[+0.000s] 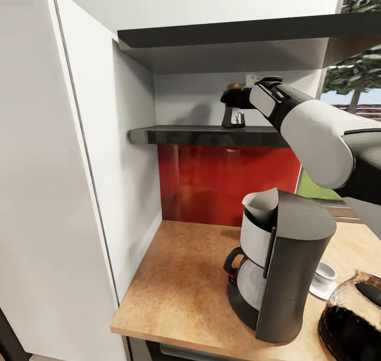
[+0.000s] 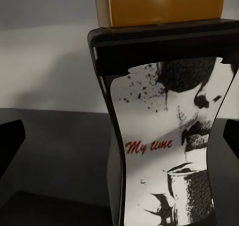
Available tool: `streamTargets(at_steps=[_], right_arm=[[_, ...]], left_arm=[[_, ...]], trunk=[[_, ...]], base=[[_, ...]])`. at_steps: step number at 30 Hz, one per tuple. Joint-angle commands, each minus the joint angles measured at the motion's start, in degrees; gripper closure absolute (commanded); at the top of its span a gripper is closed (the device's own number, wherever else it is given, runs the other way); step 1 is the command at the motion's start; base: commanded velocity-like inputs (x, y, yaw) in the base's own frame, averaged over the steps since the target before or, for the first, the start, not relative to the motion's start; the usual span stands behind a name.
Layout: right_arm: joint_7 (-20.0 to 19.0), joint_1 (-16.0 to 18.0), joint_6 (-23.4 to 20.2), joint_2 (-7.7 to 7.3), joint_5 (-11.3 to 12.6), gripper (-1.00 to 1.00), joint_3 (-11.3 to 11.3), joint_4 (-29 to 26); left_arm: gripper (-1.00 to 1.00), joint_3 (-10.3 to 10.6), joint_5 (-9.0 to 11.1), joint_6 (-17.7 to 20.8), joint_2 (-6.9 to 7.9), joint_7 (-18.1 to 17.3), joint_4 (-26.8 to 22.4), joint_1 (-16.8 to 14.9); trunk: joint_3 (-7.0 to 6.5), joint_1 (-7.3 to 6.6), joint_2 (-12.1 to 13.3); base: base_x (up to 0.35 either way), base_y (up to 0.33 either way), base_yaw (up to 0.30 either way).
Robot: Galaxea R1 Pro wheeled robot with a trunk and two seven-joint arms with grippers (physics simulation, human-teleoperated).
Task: Set up a coffee station on the kitchen countertop: keep the coffee maker on the countertop, move the bottle of coffee from the kitchen shelf to the counter next to the coffee maker, place a paper coffee filter on top of the coffee maker, put the saucer next to the coffee maker with the coffee cup on the saucer, and place the electric kettle next to the coffee maker.
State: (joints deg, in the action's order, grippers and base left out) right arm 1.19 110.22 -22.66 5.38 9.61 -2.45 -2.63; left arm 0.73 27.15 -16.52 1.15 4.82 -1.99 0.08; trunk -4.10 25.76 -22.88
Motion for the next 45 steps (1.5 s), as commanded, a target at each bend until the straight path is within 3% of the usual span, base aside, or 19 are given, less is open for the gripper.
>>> streamTargets(at_steps=[1, 45], right_arm=[[0.13, -0.01, -0.28, -0.01, 0.50, -1.00, -0.28, -0.10], [0.20, -0.01, 1.12, 0.16, 0.24, -1.00, -0.46, 2.01]], left_arm=[[-1.00, 0.10, 0.01, -0.09, -0.01, 0.19, -0.03, 0.01], [-1.00, 0.15, -0.17, 0.09, 0.07, 0.19, -0.03, 0.01]], trunk=[[0.02, 0.02, -0.04], [0.02, 0.02, -0.04]], base=[[0.006, 0.002, 0.000], [0.028, -0.023, 0.000]])
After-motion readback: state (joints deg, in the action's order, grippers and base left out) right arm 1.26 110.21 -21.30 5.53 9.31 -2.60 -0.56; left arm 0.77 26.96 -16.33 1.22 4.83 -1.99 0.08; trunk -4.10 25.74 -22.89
